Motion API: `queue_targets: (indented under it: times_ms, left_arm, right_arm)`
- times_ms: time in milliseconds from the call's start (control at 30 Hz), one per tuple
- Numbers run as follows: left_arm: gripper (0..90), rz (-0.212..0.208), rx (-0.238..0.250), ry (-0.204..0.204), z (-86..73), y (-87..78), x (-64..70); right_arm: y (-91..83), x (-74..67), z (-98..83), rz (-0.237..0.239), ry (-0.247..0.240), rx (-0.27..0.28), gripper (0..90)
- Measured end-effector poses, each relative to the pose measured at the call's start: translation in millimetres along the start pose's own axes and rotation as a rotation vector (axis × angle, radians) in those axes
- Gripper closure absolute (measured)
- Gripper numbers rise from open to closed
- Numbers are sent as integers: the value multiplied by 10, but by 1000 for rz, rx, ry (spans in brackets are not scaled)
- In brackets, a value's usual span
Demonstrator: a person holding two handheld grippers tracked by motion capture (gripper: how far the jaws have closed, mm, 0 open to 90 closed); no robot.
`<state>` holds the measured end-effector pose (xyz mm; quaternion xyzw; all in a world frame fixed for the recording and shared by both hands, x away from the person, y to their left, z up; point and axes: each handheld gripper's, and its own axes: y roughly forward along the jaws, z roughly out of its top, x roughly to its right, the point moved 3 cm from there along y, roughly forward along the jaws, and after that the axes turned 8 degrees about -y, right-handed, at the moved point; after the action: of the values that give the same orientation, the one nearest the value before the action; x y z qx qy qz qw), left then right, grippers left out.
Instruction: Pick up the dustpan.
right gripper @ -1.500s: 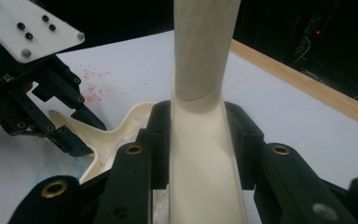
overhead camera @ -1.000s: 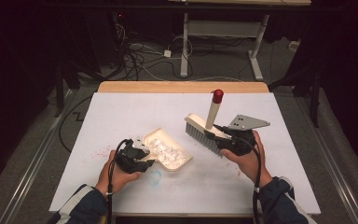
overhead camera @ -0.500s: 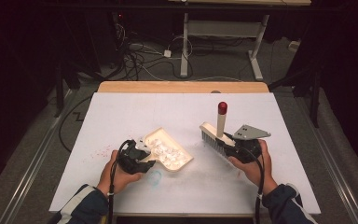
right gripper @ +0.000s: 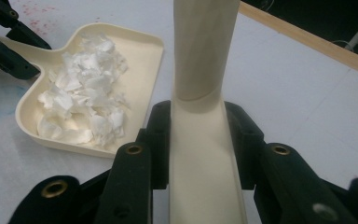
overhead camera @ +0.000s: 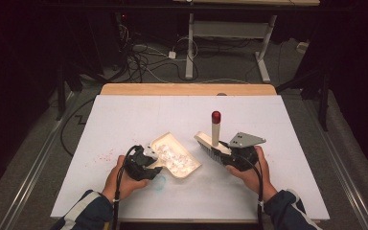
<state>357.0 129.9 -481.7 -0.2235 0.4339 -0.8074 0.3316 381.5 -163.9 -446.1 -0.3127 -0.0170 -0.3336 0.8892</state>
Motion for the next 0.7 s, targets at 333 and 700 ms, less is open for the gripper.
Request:
queue_targets:
  times_ms: [333, 700]
  left_arm:
    - [638, -19, -21, -1, -9, 45, -2]
    - [637, -19, -22, 1, -9, 46, -5]
  right_arm:
    - [44, -106, 43, 73, -41, 35, 677]
    - [41, -242, 105, 182, -98, 88, 677]
